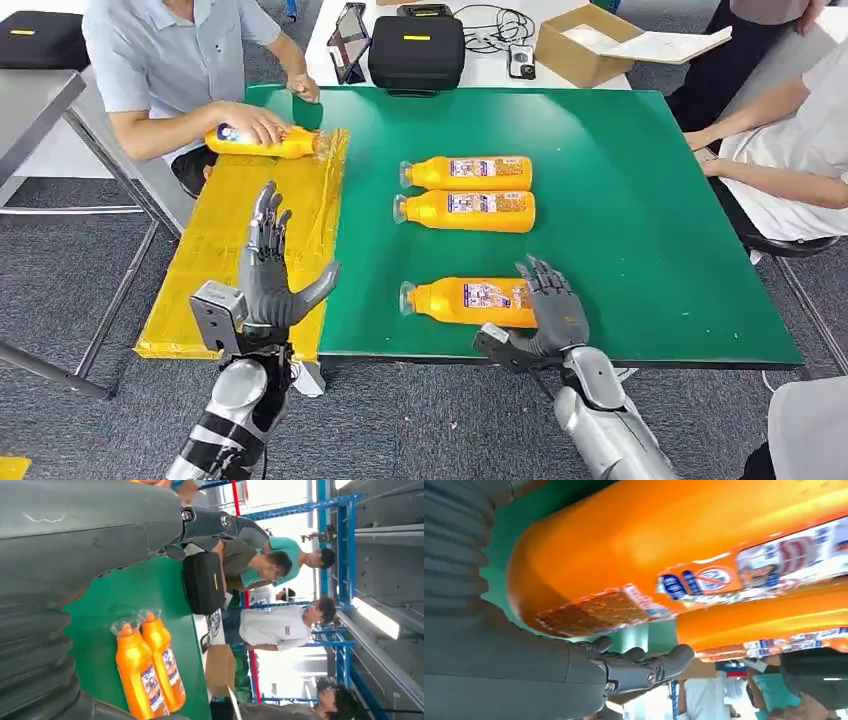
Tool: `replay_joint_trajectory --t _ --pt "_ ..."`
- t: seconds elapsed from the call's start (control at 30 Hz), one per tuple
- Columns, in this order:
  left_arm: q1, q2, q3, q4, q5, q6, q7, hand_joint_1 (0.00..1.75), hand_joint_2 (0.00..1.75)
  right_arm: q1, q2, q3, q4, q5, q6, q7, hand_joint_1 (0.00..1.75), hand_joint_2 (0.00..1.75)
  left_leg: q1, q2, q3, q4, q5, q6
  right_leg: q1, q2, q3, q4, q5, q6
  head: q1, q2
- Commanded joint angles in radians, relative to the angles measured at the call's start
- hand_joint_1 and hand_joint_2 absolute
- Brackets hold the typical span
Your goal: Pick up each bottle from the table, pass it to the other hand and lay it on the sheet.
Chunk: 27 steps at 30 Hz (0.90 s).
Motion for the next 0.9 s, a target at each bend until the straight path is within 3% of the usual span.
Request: replay_joint_trajectory --t 0.03,0.13,0.17,0.2,0.23,0.37,0.43,0.63,0.8,0.87,0.9 --pt "-0.059 0.003 -0.037 0.07 -0.003 0.007 0.015 0.0 1.75 -0.092 0.035 0.047 0.16 -0.04 0.089 0.008 0.0 1.75 0.0 0.001 -0.001 0.0 0.0 -0.001 0.0 0.001 -0.001 0.0 0.001 -0.001 0.0 0.0" --pt "-0.058 0.005 -0.04 0.072 -0.002 0.004 0.017 0.0 1.75 -0.12 0.02 0.087 0.224 -0.033 0.229 0.088 0.0 1.75 0.0 0.0 0.0 0.0 0.0 -0.001 0.0 0.0 0.0 0.0 0.001 -0.001 0.0 0.0" --pt "-0.053 0.006 -0.039 0.072 -0.002 0.004 0.018 0.0 1.75 -0.125 0.007 0.096 0.236 -0.028 0.263 0.105 0.12 1.75 0.002 0.001 -0.001 0.001 0.001 -0.001 0.002 0.0 -0.001 0.0 0.002 -0.002 0.0 0.0" --pt "-0.053 0.005 -0.038 0.074 -0.002 0.003 0.017 0.0 1.75 -0.14 0.005 0.102 0.273 -0.033 0.338 0.148 1.29 1.75 0.0 0.001 0.0 0.0 0.001 -0.001 0.001 0.0 0.0 0.0 0.001 -0.002 0.0 0.0" --pt "-0.054 0.005 -0.036 0.077 -0.002 0.002 0.017 0.0 1.75 -0.145 0.001 0.105 0.281 -0.035 0.361 0.161 1.43 1.75 0.001 0.002 0.002 0.0 0.001 -0.001 0.001 0.001 0.001 -0.001 0.001 -0.002 0.0 0.0" --pt "-0.054 0.006 -0.036 0.077 -0.002 0.002 0.017 0.0 1.75 -0.145 -0.002 0.105 0.281 -0.035 0.361 0.159 1.43 1.75 0.001 0.008 0.008 0.0 0.0 0.0 0.002 0.007 0.004 -0.001 0.003 -0.004 0.0 0.0" --pt "-0.058 0.006 -0.036 0.083 -0.002 0.001 0.018 0.0 1.75 -0.153 -0.002 0.117 0.291 -0.031 0.406 0.189 1.75 1.75 0.001 0.005 0.008 -0.001 0.002 0.0 0.002 0.004 0.003 -0.002 0.005 -0.003 0.0 0.0" --pt "-0.065 0.006 -0.032 0.092 -0.004 -0.005 0.023 0.0 1.75 -0.164 -0.004 0.135 0.291 -0.036 0.464 0.204 1.75 1.75 0.002 0.004 0.007 -0.001 0.006 0.001 0.002 0.004 0.005 -0.003 0.009 -0.003 0.0 0.0" --pt "-0.065 0.006 -0.031 0.09 -0.004 -0.007 0.023 0.0 1.75 -0.152 -0.003 0.128 0.274 -0.057 0.446 0.183 1.75 1.75 0.002 0.004 0.008 -0.001 0.006 0.002 0.002 0.004 0.006 -0.003 0.009 -0.003 0.0 0.0" --pt "-0.056 0.002 -0.021 0.082 0.005 -0.005 0.022 0.0 1.75 -0.118 0.013 0.064 0.232 -0.161 0.429 0.065 1.75 1.75 0.002 0.003 0.007 -0.001 0.007 0.001 0.003 0.003 0.005 -0.004 0.01 -0.003 0.0 0.0" --pt "-0.054 0.003 -0.021 0.081 0.005 -0.005 0.022 0.0 1.75 -0.112 0.018 0.066 0.23 -0.162 0.424 0.065 1.75 1.75 0.002 0.004 0.008 -0.001 0.006 0.001 0.002 0.004 0.007 -0.004 0.009 -0.003 0.0 0.0"
